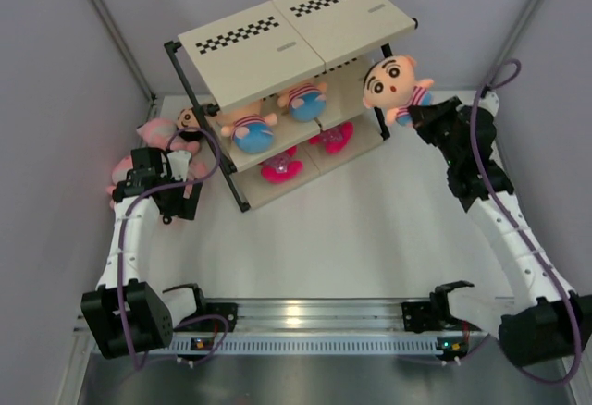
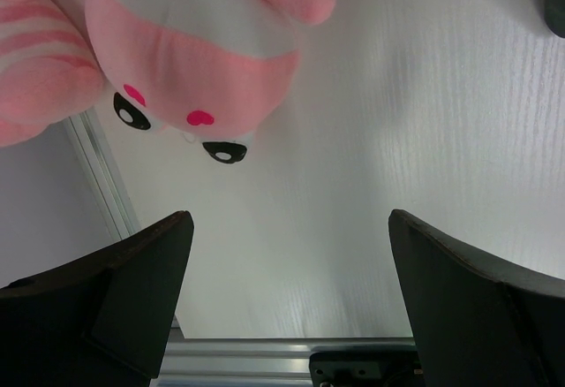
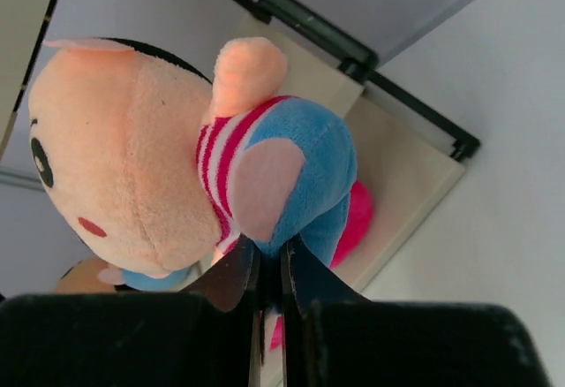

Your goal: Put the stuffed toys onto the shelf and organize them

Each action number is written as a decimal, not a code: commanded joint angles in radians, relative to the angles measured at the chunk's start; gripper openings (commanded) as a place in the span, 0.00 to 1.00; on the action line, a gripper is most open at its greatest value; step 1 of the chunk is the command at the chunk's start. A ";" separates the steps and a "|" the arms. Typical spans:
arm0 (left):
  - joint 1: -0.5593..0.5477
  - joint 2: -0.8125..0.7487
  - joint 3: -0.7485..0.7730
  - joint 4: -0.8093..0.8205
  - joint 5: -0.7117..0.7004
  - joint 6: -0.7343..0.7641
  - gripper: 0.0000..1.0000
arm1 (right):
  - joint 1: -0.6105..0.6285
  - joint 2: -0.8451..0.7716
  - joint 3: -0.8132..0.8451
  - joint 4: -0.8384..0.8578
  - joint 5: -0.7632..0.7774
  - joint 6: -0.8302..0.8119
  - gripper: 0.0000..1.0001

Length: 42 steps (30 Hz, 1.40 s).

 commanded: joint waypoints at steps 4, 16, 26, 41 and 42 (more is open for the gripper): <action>-0.002 -0.025 0.023 0.000 0.002 0.003 0.99 | 0.156 0.216 0.204 0.092 0.112 0.098 0.00; -0.002 -0.021 0.017 0.001 0.004 0.010 0.99 | 0.202 0.492 0.388 0.136 0.136 0.229 0.00; -0.002 -0.027 0.014 0.001 -0.011 0.016 0.99 | 0.217 0.592 0.445 0.175 0.118 0.267 0.35; -0.002 -0.033 0.024 0.000 -0.016 0.011 0.99 | 0.223 0.474 0.404 0.213 0.118 0.177 0.54; -0.002 -0.033 0.026 0.001 -0.021 0.010 0.99 | 0.223 0.453 0.396 0.219 0.118 0.174 0.54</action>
